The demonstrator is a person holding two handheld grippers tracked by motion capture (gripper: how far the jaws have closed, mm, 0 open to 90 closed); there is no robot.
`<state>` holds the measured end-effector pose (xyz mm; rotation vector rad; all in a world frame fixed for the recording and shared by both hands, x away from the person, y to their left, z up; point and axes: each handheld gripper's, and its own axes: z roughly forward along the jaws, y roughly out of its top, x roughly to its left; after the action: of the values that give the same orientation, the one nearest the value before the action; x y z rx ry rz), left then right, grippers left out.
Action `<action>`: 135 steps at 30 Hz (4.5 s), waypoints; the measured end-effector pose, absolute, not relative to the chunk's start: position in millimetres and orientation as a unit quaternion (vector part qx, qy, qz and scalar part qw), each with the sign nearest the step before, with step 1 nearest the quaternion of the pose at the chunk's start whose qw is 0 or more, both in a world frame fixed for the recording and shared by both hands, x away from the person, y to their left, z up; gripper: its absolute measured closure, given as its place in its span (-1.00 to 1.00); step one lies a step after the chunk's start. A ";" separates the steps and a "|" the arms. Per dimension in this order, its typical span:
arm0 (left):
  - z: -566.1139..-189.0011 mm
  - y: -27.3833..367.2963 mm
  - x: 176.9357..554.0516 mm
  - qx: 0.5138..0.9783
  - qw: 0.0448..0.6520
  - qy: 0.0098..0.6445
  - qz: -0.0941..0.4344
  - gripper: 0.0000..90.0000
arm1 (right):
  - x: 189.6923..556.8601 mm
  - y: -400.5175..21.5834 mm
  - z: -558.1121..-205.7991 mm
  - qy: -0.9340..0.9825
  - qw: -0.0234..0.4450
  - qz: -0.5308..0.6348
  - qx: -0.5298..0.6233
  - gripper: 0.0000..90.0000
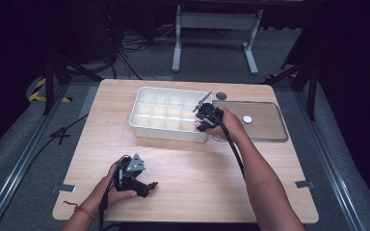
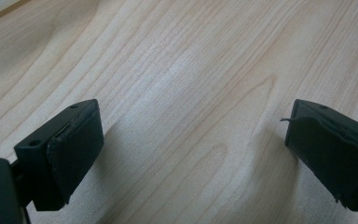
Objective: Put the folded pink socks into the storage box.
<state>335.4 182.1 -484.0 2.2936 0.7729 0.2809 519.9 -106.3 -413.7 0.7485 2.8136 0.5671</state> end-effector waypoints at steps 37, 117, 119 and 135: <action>-483.9 182.3 335.5 0.884 0.344 0.296 0.108 -0.90 | 527.1 -103.4 -424.2 0.936 0.056 0.179 0.299 0.81; -484.5 180.1 336.6 0.885 0.344 0.295 0.104 -0.94 | 456.3 -140.9 -365.6 0.907 0.140 0.309 0.248 0.06; -484.4 180.1 336.6 0.885 0.344 0.295 0.104 -0.94 | 454.9 -143.2 -365.4 0.906 0.143 0.310 0.249 0.03; -484.2 180.1 336.8 0.886 0.342 0.294 0.106 -0.94 | 436.5 -161.4 -362.1 0.909 0.162 0.302 0.238 -0.06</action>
<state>336.8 180.1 -484.2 2.3040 0.7645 0.2747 436.5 -161.4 -362.1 0.6792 2.5938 0.8612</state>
